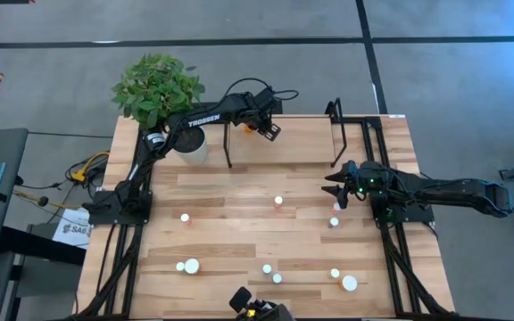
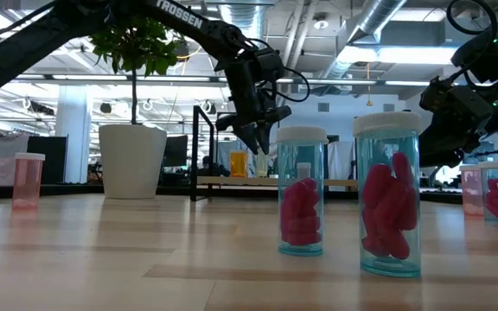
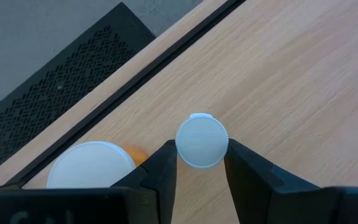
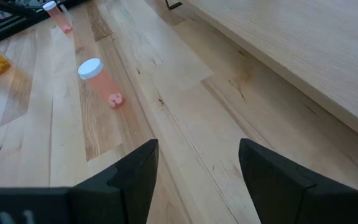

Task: Pick and place medicine bottles onto shelf by color
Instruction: Put the top yellow pill bottle on the shelf

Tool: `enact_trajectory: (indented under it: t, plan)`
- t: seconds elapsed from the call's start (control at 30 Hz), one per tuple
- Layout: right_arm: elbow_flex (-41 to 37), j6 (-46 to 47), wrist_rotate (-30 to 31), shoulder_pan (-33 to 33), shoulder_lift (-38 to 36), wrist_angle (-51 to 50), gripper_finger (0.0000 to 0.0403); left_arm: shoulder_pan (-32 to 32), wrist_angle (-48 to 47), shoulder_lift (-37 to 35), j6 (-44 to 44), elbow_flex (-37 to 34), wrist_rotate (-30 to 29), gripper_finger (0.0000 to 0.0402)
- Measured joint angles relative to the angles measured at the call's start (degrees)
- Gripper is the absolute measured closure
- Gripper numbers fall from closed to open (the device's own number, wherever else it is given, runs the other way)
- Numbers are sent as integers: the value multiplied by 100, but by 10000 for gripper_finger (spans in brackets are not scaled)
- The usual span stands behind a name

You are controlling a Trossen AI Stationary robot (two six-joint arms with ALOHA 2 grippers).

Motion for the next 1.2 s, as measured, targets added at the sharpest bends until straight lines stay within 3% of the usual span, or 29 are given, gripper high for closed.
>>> enact_trajectory:
  t: [1.2]
  plan:
    - [0,0,0,0,-2,-1,154,-7,76,164,-55,57,-95,294]
